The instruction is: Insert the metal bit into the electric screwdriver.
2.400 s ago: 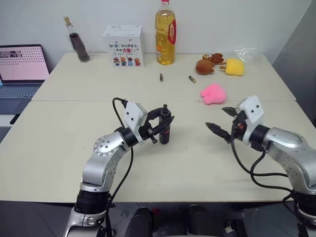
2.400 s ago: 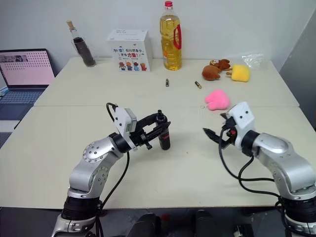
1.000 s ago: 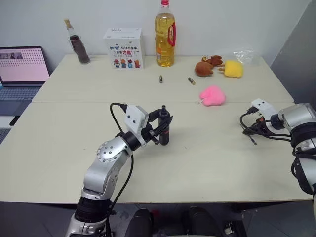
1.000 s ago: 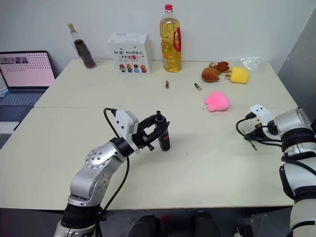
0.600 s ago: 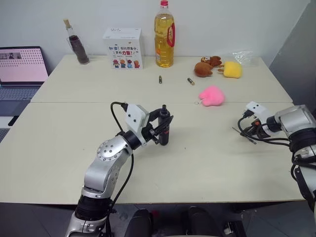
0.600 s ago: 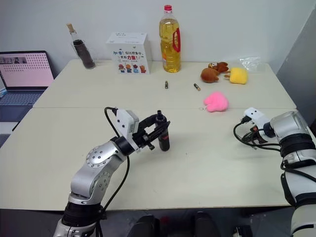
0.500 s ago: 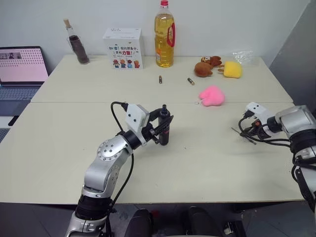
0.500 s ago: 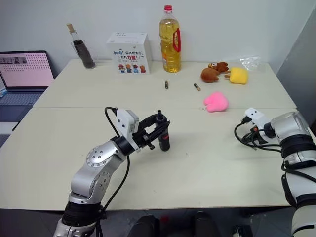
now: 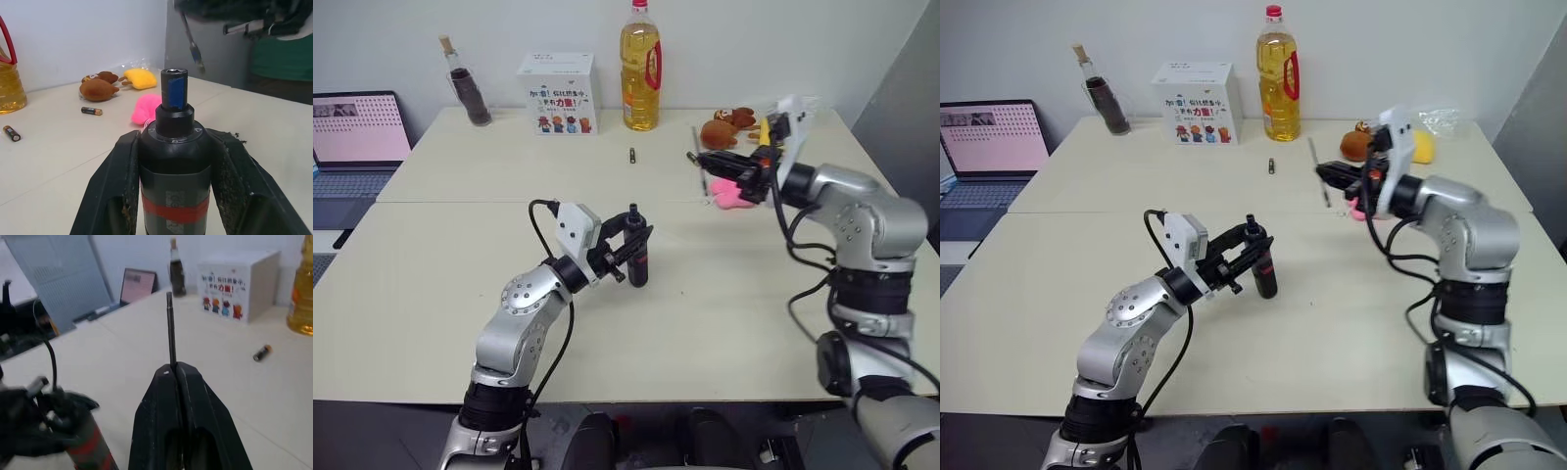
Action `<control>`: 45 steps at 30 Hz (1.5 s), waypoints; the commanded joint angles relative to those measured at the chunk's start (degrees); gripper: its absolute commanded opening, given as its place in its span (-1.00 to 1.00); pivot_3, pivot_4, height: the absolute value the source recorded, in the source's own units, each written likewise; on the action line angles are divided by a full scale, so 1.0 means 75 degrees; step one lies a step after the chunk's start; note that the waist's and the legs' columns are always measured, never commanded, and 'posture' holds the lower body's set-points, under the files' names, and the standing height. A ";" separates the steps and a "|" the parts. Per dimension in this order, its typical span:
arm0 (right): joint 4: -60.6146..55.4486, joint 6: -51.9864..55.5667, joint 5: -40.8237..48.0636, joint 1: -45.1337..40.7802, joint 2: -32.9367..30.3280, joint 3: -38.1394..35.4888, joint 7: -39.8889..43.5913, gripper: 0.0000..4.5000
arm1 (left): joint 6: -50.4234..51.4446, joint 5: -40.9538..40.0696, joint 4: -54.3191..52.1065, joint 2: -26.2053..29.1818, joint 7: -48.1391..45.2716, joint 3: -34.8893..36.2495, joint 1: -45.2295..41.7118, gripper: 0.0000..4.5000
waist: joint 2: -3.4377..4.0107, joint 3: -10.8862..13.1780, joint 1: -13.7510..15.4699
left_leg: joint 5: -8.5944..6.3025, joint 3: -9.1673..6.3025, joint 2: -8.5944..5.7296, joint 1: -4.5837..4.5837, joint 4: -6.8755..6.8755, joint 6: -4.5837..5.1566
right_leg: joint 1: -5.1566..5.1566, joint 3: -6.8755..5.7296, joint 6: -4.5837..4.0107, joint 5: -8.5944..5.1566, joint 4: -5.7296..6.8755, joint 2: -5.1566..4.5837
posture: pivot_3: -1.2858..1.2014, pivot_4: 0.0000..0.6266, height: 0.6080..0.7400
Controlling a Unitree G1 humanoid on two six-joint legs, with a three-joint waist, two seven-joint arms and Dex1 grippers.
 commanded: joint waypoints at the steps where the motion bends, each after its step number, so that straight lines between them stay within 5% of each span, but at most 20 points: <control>1: -0.1421 0.0336 0.0807 0.0072 0.0753 -0.0438 -0.1160 -1.00 | 0.0089 0.0074 0.0202 0.0074 0.0156 0.0195 -0.0157 -0.27 | 0.0001 0.0000 0.0002 | 0.0000 0.0000 -0.0001 0.0000 0.0000 0.0000 | -0.0001 0.0001 0.0000 0.0000 -0.0001 0.0000 | 0.03 -0.52 1.00; 20: -0.2001 -0.1015 0.0363 0.0607 0.2068 0.1277 -0.3741 -1.00 | 0.0186 0.0153 0.0385 0.0167 0.0309 0.0156 -0.0504 -0.27 | 0.0004 -0.0002 -0.0166 | 0.0000 0.0005 0.0005 -0.0001 -0.0023 0.0001 | -0.0024 0.0012 -0.0001 -0.0001 -0.0001 0.0014 | 0.03 -0.52 1.00; 30: -0.1605 -0.1545 -0.0046 0.0272 0.1903 0.1415 -0.4411 -1.00 | 0.0280 -0.0152 0.0071 -0.0191 0.0669 0.0247 -0.1326 -0.27 | 0.0003 0.0001 -0.0169 | 0.0000 0.0008 0.0004 -0.0014 -0.0036 0.0001 | -0.0043 0.0015 -0.0001 -0.0001 -0.0002 0.0015 | 0.03 -0.52 1.00; 35: -0.1096 -0.2053 -0.0019 -0.0197 0.1813 0.1034 -0.4577 -1.00 | 0.0196 -0.0127 0.0437 -0.0689 0.1067 0.0321 -0.2404 -0.27 | 0.0001 0.0002 -0.0133 | 0.0004 0.0012 0.0001 -0.0134 -0.0001 -0.0004 | -0.0134 -0.0002 0.0002 0.0003 0.0005 0.0010 | 0.03 -0.52 1.00; 45: -0.0867 -0.2239 -0.0010 -0.0274 0.1537 0.1017 -0.4648 -1.00 | -0.0313 0.0493 0.1414 -0.0943 0.1023 -0.0020 -0.2410 -0.27 | 0.0003 0.0003 -0.0179 | 0.0003 0.0023 -0.0001 -0.0129 -0.0008 -0.0001 | -0.0137 0.0002 0.0002 0.0003 0.0004 0.0009 | 0.03 -0.52 1.00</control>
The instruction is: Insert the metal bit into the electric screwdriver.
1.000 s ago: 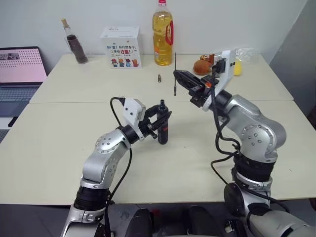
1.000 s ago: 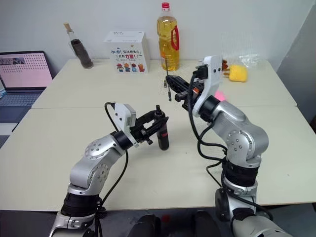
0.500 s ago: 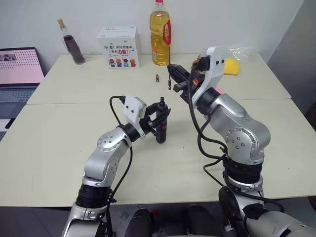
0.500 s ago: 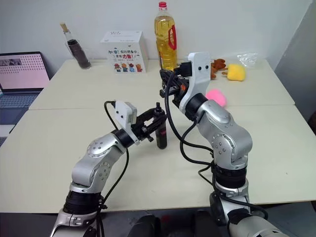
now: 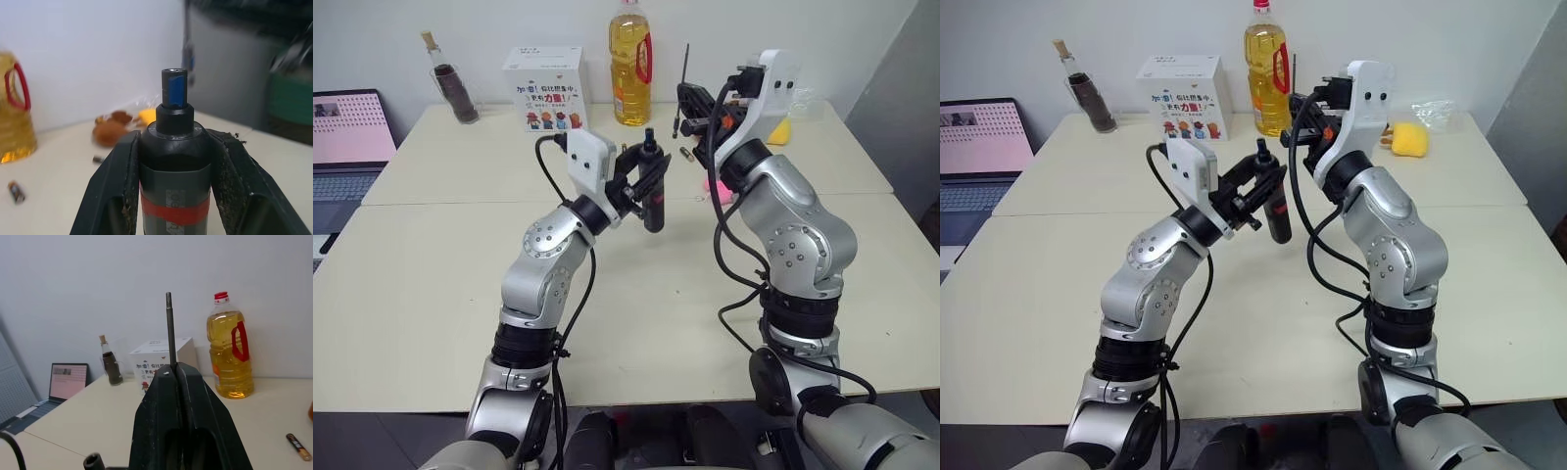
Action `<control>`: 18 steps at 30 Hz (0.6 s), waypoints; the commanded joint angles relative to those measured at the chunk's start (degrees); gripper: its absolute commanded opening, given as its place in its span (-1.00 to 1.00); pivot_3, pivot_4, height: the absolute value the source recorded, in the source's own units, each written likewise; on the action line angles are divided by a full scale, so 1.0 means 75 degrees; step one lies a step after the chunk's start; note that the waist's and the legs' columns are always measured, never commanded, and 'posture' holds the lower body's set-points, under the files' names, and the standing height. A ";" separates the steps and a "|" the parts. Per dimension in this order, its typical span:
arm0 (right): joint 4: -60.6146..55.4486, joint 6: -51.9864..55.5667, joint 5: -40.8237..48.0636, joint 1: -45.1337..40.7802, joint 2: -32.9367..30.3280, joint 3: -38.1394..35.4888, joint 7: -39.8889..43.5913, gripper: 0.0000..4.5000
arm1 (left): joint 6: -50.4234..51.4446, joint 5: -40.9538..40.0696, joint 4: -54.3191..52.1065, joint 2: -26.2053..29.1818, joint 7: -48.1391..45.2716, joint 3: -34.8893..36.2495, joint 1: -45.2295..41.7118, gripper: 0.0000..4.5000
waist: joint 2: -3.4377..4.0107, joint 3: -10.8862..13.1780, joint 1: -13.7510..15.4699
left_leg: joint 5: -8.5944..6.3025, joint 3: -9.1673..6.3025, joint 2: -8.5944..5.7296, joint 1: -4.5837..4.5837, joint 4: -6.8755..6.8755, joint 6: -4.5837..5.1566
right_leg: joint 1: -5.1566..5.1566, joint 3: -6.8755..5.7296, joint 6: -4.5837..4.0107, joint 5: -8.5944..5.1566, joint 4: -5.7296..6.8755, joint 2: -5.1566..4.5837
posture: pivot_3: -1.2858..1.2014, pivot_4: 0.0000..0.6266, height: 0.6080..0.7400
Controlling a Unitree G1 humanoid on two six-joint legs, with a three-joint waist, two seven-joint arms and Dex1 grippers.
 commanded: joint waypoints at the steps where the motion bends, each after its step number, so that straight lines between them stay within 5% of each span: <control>1: -0.0159 -0.0259 -0.0092 -0.0117 -0.0044 0.0177 -0.0054 -1.00 | -0.0550 0.0259 0.0101 -0.0201 0.0024 -0.0134 -0.0248 -0.27 | 0.0000 0.0000 0.0004 | 0.0000 0.0002 0.0000 0.0000 0.0000 0.0000 | 0.0000 0.0001 0.0000 0.0000 0.0000 0.0000 | 0.03 -0.52 1.00; 9: 0.0493 -0.0910 -0.1533 -0.0388 -0.0223 0.0842 -0.0879 -1.00 | -0.1955 0.1327 0.2212 -0.1109 0.0911 -0.0292 -0.1157 -0.27 | -0.0002 0.0001 0.0041 | 0.0000 0.0008 -0.0011 -0.0004 0.0008 0.0000 | 0.0001 0.0003 0.0005 0.0003 -0.0002 -0.0012 | 0.03 -0.52 1.00; 18: 0.0986 -0.1863 -0.2192 -0.0235 0.0523 0.1125 -0.1548 -1.00 | -0.2692 0.1846 0.3480 -0.1675 0.1381 -0.0348 -0.1427 -0.27 | -0.0003 0.0001 0.0016 | 0.0001 0.0013 -0.0007 -0.0006 -0.0002 -0.0001 | -0.0009 0.0006 0.0005 0.0003 -0.0003 -0.0011 | 0.03 -0.52 1.00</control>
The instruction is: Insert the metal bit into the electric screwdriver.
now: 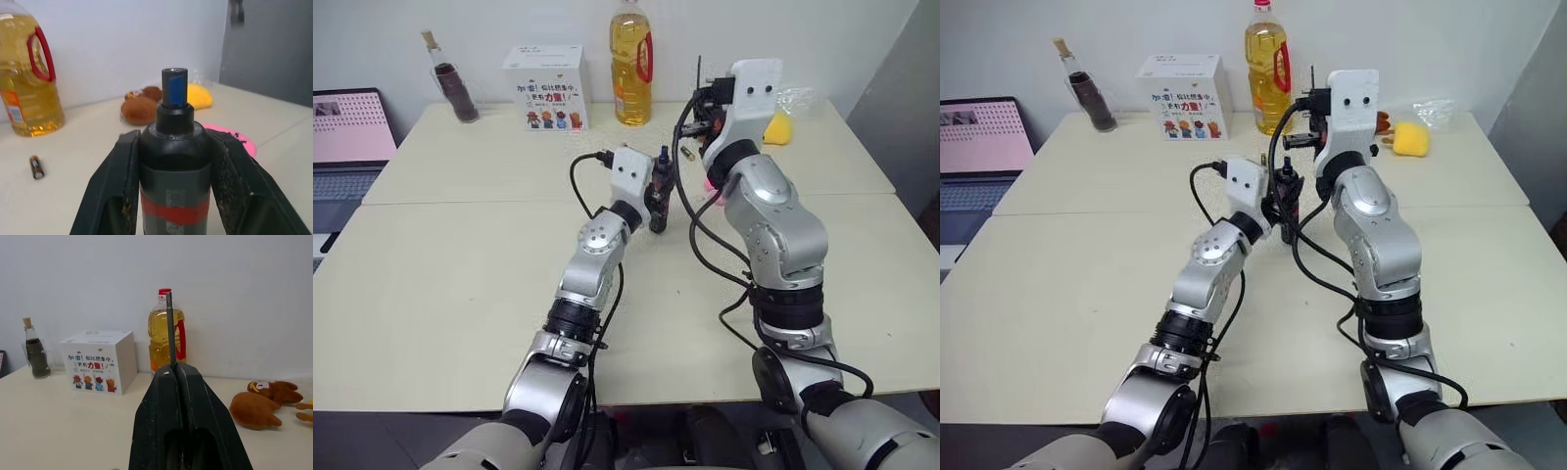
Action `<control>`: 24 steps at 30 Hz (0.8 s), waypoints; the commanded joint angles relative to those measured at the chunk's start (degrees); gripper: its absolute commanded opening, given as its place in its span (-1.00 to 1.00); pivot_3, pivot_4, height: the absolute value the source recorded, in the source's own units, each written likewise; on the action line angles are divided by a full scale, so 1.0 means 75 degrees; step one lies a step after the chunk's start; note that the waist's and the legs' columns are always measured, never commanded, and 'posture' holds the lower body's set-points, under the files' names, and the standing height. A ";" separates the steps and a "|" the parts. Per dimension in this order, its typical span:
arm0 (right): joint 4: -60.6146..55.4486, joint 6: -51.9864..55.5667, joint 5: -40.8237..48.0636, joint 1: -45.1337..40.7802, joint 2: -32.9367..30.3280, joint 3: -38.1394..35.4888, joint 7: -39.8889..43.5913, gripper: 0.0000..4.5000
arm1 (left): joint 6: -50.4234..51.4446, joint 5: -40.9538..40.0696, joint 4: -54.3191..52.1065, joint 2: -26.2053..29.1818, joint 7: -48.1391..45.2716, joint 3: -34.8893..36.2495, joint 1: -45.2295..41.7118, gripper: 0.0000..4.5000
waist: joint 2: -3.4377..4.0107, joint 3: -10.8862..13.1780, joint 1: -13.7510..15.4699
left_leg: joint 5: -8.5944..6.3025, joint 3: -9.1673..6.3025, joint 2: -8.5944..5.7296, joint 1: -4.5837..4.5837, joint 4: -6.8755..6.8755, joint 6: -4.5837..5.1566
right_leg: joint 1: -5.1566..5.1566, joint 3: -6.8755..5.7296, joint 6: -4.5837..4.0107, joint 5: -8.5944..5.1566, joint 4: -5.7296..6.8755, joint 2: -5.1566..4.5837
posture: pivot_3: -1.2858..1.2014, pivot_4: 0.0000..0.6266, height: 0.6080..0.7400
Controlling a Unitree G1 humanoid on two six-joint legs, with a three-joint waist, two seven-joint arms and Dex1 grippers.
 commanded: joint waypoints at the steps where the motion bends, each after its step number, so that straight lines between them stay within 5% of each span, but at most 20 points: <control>1: 0.0012 -0.0767 -0.0186 -0.0058 0.0469 0.0117 -0.0315 -1.00 | -0.0252 0.0008 -0.0115 -0.0273 0.0100 0.0002 -0.0137 -0.27 | 0.0000 0.0000 0.0002 | 0.0000 -0.0001 0.0000 -0.0001 0.0000 0.0000 | 0.0000 0.0000 0.0000 0.0000 0.0001 0.0000 | 0.03 -0.52 1.00; 10: 0.0129 -0.1327 -0.0274 0.0135 0.1355 0.0165 -0.0761 -1.00 | -0.0155 0.0046 -0.0292 -0.0509 0.0289 0.0098 -0.0023 -0.27 | 0.0000 0.0000 0.0022 | 0.0001 -0.0002 -0.0003 -0.0002 0.0003 -0.0001 | 0.0001 -0.0001 0.0001 0.0000 0.0001 -0.0004 | 0.03 -0.52 1.00; 24: 0.0169 -0.1210 -0.0109 0.0418 0.1398 0.0195 -0.0832 -1.00 | -0.0178 0.0141 -0.0368 -0.0408 0.0248 0.0034 0.0057 -0.27 | 0.0000 0.0000 0.0008 | 0.0001 -0.0001 -0.0002 -0.0001 0.0003 -0.0002 | 0.0001 0.0000 0.0000 0.0000 0.0002 -0.0003 | 0.03 -0.52 1.00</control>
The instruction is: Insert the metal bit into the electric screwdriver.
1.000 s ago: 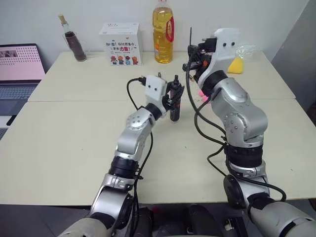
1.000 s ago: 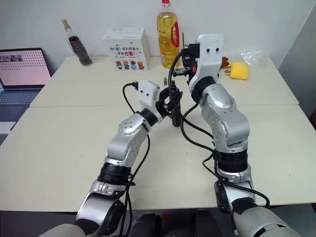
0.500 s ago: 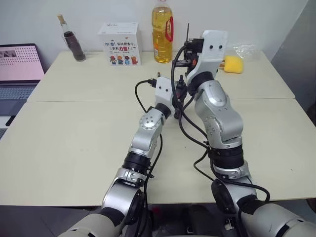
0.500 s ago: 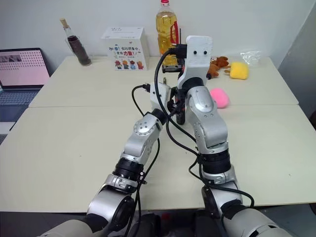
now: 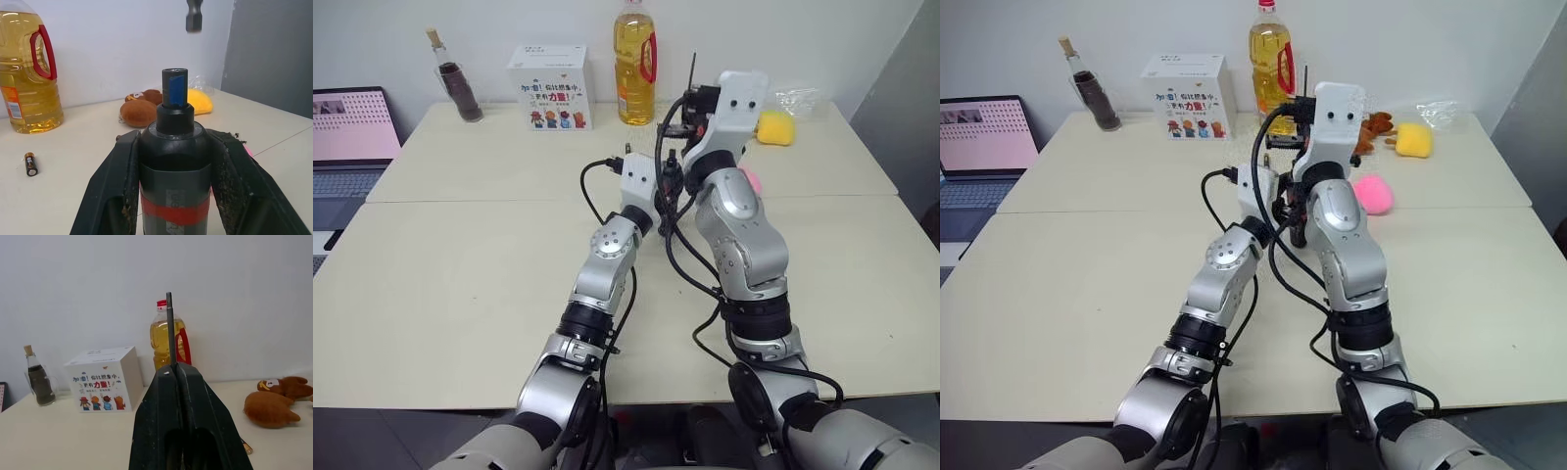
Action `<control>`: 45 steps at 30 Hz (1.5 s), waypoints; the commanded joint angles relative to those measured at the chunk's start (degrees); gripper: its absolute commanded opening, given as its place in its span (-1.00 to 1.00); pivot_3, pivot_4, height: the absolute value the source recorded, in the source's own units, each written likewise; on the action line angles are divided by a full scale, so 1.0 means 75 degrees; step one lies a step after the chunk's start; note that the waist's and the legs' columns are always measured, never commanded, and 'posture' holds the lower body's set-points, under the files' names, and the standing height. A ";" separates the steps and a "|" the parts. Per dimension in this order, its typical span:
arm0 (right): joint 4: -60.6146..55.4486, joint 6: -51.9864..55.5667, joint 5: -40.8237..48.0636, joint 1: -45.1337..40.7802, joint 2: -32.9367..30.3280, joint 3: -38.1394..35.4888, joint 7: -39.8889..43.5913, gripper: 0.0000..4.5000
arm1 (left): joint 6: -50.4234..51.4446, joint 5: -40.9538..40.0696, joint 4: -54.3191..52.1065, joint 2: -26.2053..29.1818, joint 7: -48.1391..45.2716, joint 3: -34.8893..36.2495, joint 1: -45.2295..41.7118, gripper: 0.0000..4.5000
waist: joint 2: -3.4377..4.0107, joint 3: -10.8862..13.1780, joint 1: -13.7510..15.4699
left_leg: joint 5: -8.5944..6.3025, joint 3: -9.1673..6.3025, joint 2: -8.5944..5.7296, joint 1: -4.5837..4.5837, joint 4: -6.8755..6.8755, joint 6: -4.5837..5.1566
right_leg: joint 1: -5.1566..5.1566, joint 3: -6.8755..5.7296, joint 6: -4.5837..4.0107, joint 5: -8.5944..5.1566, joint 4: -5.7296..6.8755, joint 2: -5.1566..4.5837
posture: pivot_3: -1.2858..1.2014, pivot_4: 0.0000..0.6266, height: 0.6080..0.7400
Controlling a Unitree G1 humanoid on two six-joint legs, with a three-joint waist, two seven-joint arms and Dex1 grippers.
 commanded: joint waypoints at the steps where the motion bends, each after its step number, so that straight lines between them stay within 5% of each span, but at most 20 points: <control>1: -0.0202 -0.0024 0.0112 0.0057 0.0357 0.0077 -0.0010 -1.00 | -0.0099 0.0117 -0.0356 -0.0005 0.0033 -0.0070 -0.0011 -0.27 | 0.0000 0.0000 0.0000 | 0.0000 0.0000 0.0000 0.0000 0.0000 0.0000 | 0.0000 -0.0001 0.0000 0.0000 0.0000 0.0000 | 0.03 -0.52 1.00; 45: -0.0420 0.0447 -0.0030 0.0160 0.0237 0.0225 -0.0263 -1.00 | 0.0250 0.0613 -0.0802 0.0157 0.0281 -0.0239 0.0298 -0.27 | 0.0000 -0.0001 -0.0016 | 0.0000 0.0000 0.0003 0.0004 0.0001 0.0000 | 0.0001 0.0001 0.0000 0.0000 0.0005 0.0002 | 0.03 -0.52 1.00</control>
